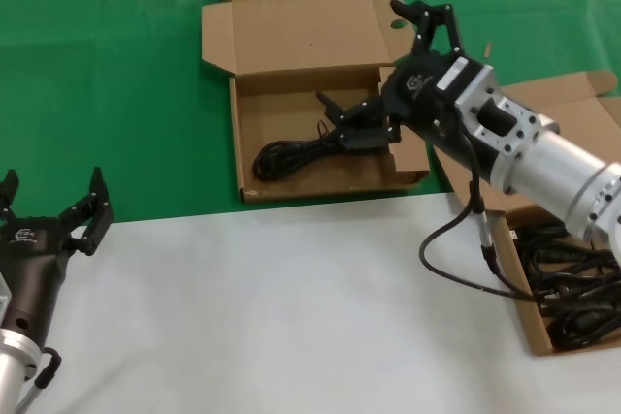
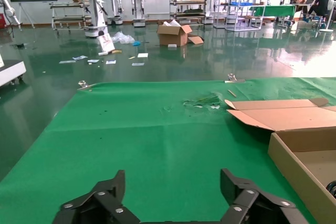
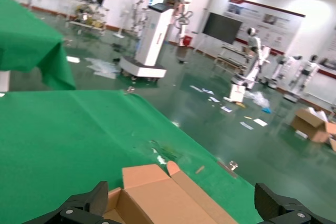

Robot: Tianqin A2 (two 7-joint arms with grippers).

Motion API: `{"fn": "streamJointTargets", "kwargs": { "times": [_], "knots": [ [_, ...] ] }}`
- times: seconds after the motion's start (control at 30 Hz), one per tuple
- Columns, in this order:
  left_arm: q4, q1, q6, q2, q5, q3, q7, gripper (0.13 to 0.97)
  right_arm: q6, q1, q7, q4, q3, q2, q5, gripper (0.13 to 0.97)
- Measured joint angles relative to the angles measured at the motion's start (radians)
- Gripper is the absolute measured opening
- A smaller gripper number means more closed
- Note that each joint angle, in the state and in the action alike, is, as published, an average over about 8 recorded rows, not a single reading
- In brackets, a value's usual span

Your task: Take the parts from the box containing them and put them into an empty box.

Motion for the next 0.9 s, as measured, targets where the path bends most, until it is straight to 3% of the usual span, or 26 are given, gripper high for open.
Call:
{"fn": "streamJointTargets", "kwargs": {
  "times": [0.17,0.47,0.77,0.9],
  "knots": [
    [0.0,0.0,0.0,0.0,0.0,0.0,0.0,0.646,0.049,-0.049,-0.011,0.008,0.024,-0.012,0.039,0.966],
    [0.0,0.0,0.0,0.0,0.0,0.0,0.0,0.819,0.138,-0.139,-0.032,0.022,0.067,-0.034,0.111,0.966],
    [0.0,0.0,0.0,0.0,0.0,0.0,0.0,0.925,0.226,-0.228,-0.053,0.036,0.11,-0.057,0.182,0.966],
    [0.0,0.0,0.0,0.0,0.0,0.0,0.0,0.925,0.266,-0.268,-0.062,0.042,0.129,-0.067,0.213,0.966]
  ]
}}
